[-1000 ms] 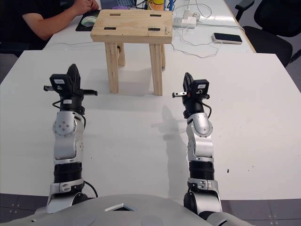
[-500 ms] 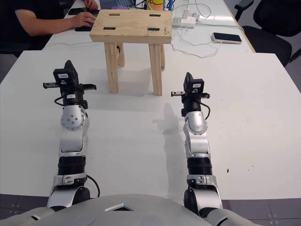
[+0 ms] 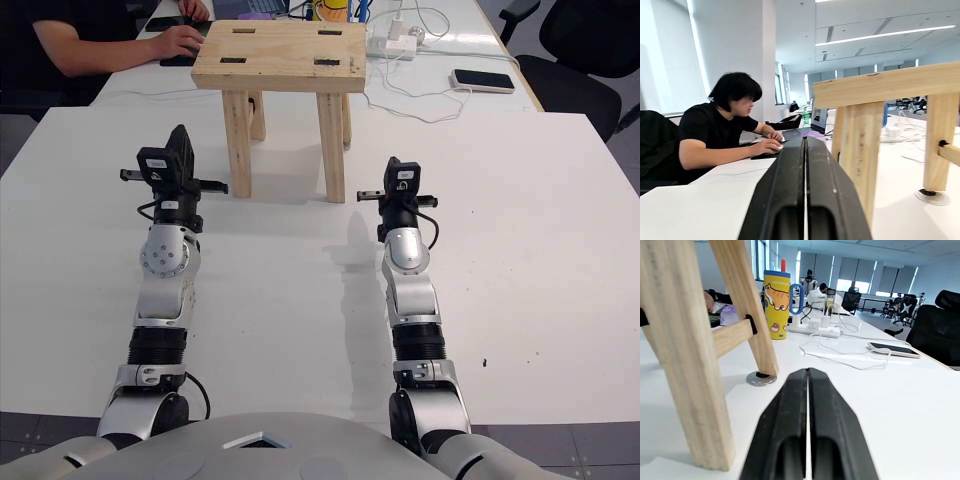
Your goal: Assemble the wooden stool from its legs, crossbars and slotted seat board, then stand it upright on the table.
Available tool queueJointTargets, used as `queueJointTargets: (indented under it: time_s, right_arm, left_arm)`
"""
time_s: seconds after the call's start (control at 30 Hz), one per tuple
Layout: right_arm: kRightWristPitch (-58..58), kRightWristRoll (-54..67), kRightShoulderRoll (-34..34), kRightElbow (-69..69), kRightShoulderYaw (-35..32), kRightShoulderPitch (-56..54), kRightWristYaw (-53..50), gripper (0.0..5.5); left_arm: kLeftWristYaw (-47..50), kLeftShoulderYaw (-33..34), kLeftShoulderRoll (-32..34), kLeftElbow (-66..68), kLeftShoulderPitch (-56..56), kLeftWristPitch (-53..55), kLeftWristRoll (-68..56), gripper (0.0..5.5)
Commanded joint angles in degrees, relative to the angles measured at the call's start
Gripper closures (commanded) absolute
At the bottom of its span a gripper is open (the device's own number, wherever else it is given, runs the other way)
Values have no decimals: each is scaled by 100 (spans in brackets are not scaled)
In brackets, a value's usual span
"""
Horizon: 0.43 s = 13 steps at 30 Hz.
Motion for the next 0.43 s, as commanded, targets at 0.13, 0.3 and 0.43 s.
queueJointTargets:
  time_s: [0.13,0.3,0.43]
  right_arm:
    - [-108,84,-60,89,10,-197,97,548]
    - [-153,221,-46,78,67,-187,298,548]
    - [-145,217,-29,77,83,-185,333,548]
  left_arm:
    - [-202,-35,25,108,-60,-73,-186,550]
    - [-244,-56,6,113,-25,-7,-235,550]
    - [-445,-134,28,80,30,188,-313,550]
